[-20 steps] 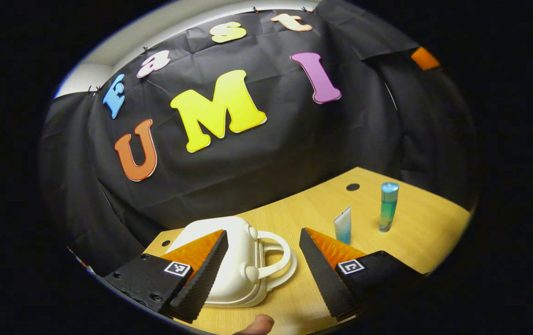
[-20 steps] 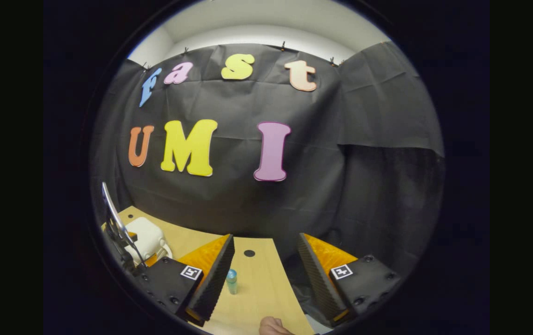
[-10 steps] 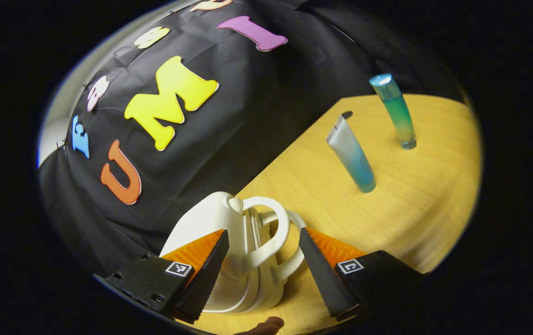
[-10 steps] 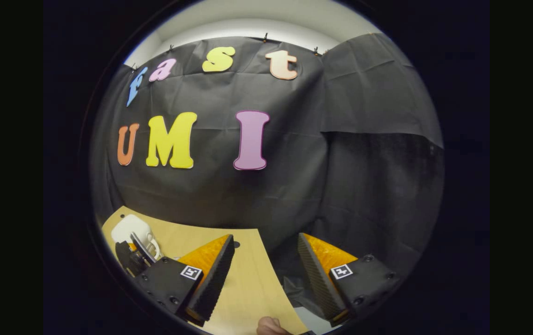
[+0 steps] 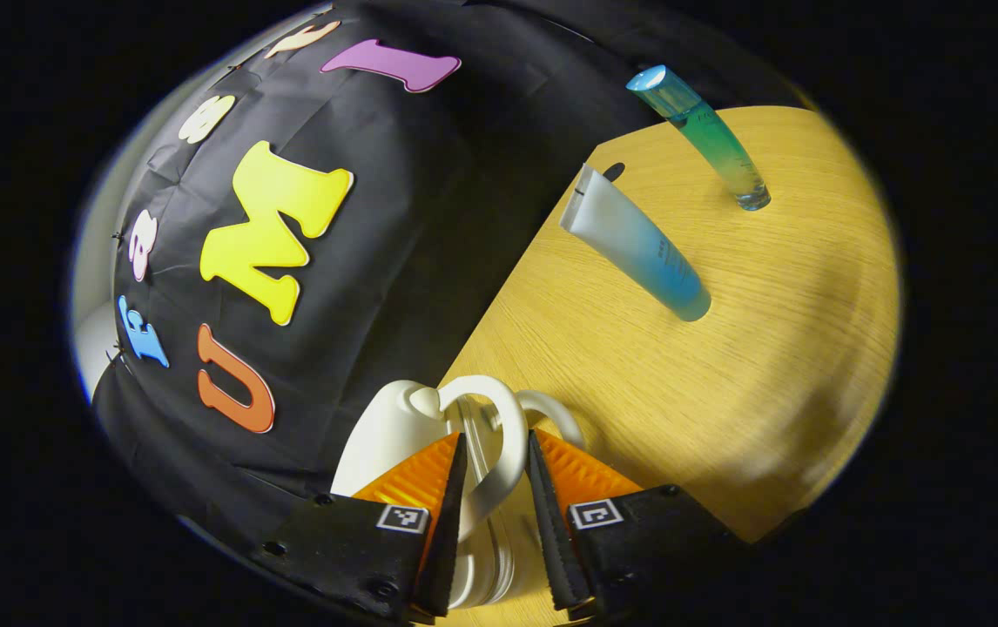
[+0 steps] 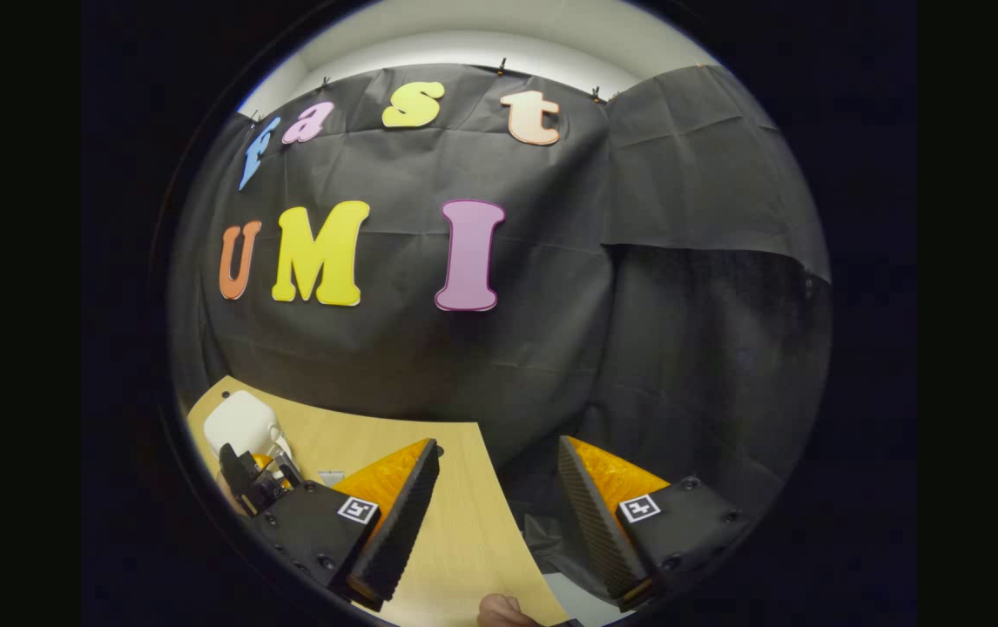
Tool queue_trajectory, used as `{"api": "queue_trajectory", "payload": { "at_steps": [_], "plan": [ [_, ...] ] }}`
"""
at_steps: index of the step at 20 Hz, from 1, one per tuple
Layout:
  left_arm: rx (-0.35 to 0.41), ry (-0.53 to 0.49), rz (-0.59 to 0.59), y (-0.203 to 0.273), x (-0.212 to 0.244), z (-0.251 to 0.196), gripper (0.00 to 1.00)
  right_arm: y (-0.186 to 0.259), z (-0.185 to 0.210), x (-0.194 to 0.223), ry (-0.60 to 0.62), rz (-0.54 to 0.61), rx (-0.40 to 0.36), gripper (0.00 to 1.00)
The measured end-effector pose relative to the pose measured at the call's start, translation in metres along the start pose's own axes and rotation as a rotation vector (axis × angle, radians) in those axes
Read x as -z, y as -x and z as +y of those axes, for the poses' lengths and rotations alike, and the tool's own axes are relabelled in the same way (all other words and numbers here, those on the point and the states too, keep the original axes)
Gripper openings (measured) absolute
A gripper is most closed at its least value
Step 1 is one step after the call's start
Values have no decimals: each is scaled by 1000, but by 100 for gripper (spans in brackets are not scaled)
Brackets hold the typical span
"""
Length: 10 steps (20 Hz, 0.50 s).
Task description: First open the suitcase, pack the skin care products into it, and then close the suitcase.
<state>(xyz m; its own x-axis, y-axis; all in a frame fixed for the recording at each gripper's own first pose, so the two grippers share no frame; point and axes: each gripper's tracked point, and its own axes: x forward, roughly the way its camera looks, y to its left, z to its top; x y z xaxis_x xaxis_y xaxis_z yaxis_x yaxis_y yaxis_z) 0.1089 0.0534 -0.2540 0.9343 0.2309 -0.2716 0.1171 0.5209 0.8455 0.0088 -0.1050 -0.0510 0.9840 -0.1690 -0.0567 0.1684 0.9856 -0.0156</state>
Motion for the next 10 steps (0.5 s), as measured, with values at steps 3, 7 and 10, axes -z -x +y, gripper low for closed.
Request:
{"api": "queue_trajectory", "payload": {
  "at_steps": [3,7,10],
  "plan": [
    [32,1,4,0,-3,-5,34,1,6,-2,10,-2,-10,82],
    [89,16,31,-1,-5,-7,27,3,16,-5,26,-7,-23,81],
    [127,79,12,2,-14,-2,18,5,24,-8,28,-12,-32,82]
  ]
}}
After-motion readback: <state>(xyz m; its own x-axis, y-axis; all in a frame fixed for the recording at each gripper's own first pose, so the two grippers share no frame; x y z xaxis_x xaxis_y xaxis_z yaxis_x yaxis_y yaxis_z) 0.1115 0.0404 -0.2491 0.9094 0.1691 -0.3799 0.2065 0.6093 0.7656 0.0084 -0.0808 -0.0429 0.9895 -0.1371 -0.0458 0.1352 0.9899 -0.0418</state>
